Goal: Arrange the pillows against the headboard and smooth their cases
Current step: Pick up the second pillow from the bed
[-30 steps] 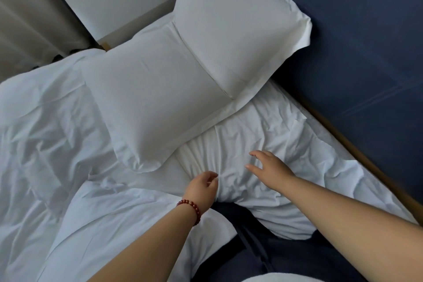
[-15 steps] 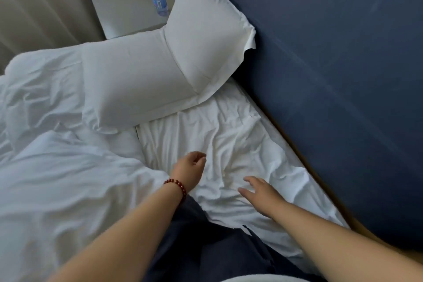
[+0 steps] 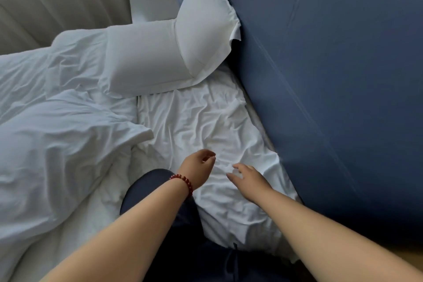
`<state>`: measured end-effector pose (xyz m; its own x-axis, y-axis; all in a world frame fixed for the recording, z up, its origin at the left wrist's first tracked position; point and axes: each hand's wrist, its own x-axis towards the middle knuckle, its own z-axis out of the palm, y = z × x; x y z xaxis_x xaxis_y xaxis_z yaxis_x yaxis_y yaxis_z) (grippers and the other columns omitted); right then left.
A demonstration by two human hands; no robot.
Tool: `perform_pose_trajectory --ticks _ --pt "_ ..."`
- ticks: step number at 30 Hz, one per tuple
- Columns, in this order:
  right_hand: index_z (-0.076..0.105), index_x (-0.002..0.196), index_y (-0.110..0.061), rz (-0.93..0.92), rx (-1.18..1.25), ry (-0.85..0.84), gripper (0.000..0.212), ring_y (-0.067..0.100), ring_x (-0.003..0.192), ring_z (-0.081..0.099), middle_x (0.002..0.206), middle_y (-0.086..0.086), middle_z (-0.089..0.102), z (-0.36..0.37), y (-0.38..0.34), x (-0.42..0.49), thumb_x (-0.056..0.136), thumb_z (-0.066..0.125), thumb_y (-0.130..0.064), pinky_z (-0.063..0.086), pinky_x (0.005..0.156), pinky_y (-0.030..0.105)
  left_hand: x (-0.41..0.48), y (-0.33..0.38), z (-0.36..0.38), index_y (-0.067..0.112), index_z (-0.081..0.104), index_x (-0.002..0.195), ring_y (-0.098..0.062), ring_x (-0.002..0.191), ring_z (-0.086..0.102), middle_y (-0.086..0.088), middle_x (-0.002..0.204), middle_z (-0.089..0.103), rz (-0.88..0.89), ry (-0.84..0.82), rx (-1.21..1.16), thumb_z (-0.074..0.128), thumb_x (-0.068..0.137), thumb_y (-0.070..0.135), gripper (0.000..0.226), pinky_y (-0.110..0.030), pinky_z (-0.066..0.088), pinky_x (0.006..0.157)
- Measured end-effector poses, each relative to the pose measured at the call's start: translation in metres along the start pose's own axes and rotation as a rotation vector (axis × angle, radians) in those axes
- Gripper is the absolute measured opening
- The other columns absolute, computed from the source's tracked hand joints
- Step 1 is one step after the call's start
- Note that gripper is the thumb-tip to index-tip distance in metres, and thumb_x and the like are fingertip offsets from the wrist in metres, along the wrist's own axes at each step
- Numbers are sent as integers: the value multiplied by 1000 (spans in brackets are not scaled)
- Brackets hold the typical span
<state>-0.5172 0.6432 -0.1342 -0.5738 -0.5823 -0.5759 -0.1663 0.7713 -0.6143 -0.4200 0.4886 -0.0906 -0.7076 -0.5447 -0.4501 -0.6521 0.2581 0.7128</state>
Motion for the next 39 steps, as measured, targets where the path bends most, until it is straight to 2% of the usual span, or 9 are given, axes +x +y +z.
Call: perform_pose_trajectory --ticks 5,10,14,17,23,28,33,37,39 --pt "40 145 -30 30 -116 -162 60 24 132 43 149 2 38 26 7 6 93 50 -57 41 106 40 -29 -20 4 22 63 122 -7 97 58 8 109 64 -137 37 -20 52 98 34 29 -22 44 83" --pt "44 143 -22 71 -208 -166 55 28 130 42 146 6 41 27 6 25 97 45 -52 40 106 39 -39 -45 3 21 64 119 -3 92 58 5 111 67 -267 120 -52 51 98 32 27 -16 43 73" --pt "50 138 -16 63 -219 -175 51 29 127 45 141 9 44 24 7 28 98 46 -48 41 104 38 -43 -57 10 20 62 124 -13 104 60 1 120 65 -355 125 -57 48 99 32 31 -25 47 87" --pt "53 134 -15 20 -241 -177 44 27 125 45 139 9 45 26 13 21 98 47 -39 39 104 35 -49 -63 20 18 60 127 -14 101 60 -2 119 64 -412 117 -59 46 100 30 32 -27 47 85" --pt "42 144 -18 -76 -316 -176 52 24 138 32 150 2 38 27 29 5 99 48 -42 28 113 33 -67 -78 33 16 61 124 -12 95 55 -2 120 65 -476 139 -16 46 99 29 31 -25 44 85" --pt "40 145 -23 -127 -415 -150 52 25 138 30 150 -3 38 37 16 -4 99 43 -47 30 113 36 -87 -94 31 14 58 129 -17 105 59 -5 125 63 -486 129 -3 46 100 28 34 -24 43 83" --pt "42 144 -21 -181 -493 -160 51 27 136 30 148 3 39 60 -4 -19 99 43 -44 29 113 37 -104 -120 19 16 55 131 -13 97 57 -3 123 63 -408 94 65 45 100 30 35 -24 43 81" --pt "41 143 -22 -117 -462 -172 51 28 135 31 147 5 37 100 -24 -39 98 46 -45 34 110 42 -125 -159 -9 16 56 132 -16 103 60 -2 123 64 -359 45 113 46 100 29 36 -25 46 87" --pt "41 144 -22 -92 -495 -144 53 28 135 31 148 6 34 126 -38 -49 97 47 -46 36 109 42 -142 -183 -31 14 56 132 -15 103 59 -3 124 64 -320 35 133 47 100 27 36 -21 42 87"
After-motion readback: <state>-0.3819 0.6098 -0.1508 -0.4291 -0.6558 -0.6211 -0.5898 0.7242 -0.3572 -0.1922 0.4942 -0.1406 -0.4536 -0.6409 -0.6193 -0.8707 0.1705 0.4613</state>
